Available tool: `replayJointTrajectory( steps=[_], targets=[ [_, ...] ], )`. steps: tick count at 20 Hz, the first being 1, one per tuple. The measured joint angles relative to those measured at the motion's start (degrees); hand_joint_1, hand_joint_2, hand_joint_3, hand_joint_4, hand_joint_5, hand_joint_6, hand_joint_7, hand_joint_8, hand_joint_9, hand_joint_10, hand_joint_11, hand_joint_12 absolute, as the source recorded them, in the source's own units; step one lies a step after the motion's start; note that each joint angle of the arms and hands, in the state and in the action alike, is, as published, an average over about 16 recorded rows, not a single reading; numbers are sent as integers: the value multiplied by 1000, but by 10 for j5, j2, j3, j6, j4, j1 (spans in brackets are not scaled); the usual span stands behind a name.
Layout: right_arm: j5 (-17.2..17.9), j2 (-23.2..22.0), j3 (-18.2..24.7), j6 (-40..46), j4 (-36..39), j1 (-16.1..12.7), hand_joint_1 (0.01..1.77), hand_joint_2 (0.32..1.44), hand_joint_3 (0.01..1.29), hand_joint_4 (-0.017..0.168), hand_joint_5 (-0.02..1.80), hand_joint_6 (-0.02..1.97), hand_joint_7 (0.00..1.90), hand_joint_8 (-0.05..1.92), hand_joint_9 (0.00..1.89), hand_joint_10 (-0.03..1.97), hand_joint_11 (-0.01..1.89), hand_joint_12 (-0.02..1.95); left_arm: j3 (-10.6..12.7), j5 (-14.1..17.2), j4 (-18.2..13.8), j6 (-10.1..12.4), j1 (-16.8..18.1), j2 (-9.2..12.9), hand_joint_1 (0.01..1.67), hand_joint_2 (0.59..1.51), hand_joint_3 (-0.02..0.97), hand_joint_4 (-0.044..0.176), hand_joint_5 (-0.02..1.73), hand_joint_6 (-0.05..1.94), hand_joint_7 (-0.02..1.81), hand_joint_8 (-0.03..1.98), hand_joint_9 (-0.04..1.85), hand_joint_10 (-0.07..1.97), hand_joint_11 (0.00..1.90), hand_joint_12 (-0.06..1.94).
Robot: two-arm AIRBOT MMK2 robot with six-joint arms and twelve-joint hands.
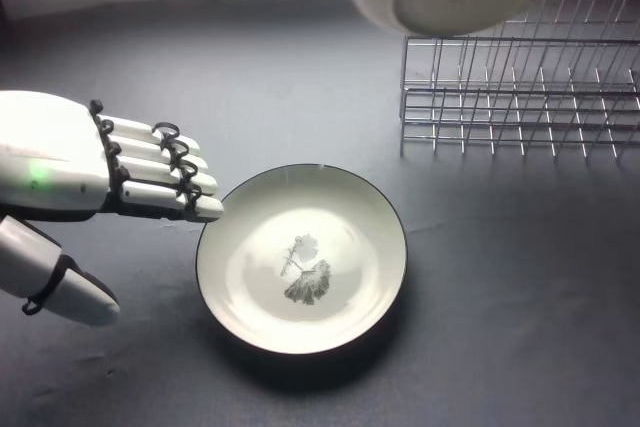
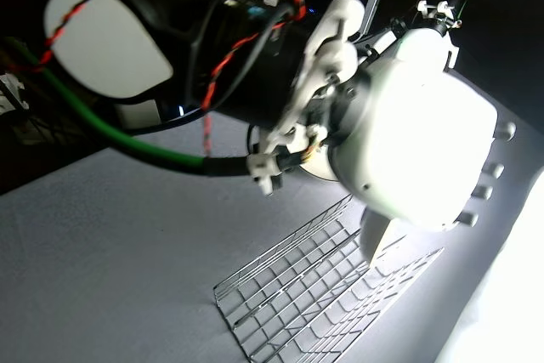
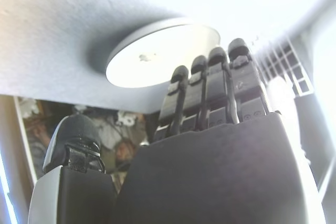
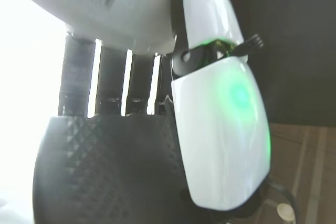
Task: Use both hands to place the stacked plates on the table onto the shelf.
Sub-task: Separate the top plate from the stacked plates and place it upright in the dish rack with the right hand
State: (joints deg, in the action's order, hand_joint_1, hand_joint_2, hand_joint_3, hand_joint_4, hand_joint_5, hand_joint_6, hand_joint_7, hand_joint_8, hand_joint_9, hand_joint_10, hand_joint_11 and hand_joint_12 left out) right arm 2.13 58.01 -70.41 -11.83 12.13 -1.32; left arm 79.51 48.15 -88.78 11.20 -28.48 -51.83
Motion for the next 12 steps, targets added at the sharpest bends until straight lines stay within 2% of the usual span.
replayJointTrajectory(
  steps=[12],
  targets=[
    [28, -20, -34, 0, 41, 65, 1369, 1018, 10, -9, 877, 995, 1025, 893, 989, 1094, 946, 1266, -6, -20, 1, 1, -16, -14, 14, 1185, 16, 6, 23, 7, 21, 15, 17, 7, 21, 6]
  ],
)
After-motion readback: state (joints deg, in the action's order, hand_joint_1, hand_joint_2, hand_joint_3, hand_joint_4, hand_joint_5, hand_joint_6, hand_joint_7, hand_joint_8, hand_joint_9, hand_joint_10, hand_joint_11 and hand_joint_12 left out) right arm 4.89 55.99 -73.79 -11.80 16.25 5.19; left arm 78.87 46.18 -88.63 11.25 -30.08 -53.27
